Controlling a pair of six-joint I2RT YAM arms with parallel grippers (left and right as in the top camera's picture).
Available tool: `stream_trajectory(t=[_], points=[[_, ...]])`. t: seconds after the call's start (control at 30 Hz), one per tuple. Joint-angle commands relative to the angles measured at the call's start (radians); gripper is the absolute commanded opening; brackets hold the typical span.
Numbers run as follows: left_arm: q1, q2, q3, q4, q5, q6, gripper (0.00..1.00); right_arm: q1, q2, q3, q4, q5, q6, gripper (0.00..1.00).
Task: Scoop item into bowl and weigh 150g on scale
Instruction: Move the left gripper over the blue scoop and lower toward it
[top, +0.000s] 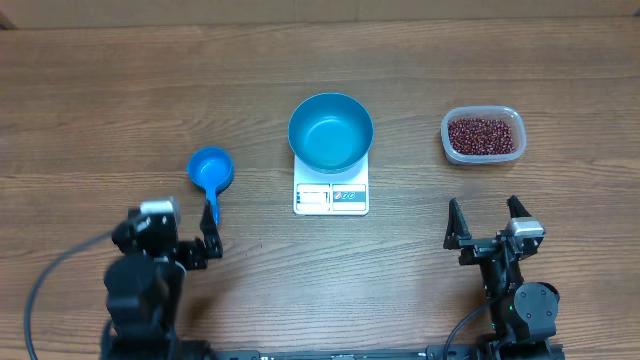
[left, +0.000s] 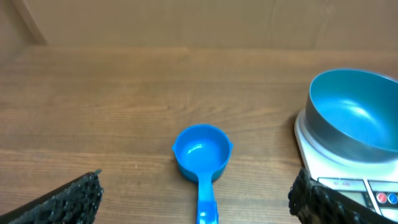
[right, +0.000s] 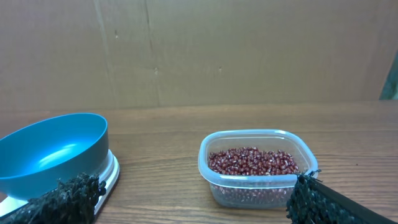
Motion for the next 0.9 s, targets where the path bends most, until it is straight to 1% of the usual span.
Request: stream_trajectory(t=[0.0,0.3,0.53,0.67,0.73,0.87], points=[[0.006,0.142,0.157,-0.064,-0.008,-0.013,0.99,-0.006,-0.008,-0.011,0.003,0.0,-0.005,1.0],[0.006,0.563,0.557,-0.338,-0.008,0.005,0.99,-0.006,-0.008,-0.011,0.003,0.0,-0.005,1.0],[0.016,0.843,0.793,-0.503,0.004,0.006,1.0,-0.006,-0.008,-0.011,0.003,0.0,-0.005,1.0],[0.054,0.964,0.862,-0.57,0.074,0.056,0.99,-0.006,-0.008,-0.011,0.003,0.0,-0.005,1.0],[0.086,1.023,0.874,-0.584,0.124,0.091,0.99,-0.006,-0.008,-0.011,0.003,0.0,-0.005,1.0],[0.14,1.091,0.874,-0.589,0.171,0.132,1.0,-0.006,-0.008,-0.011,0.003,0.0,-0.005,1.0]])
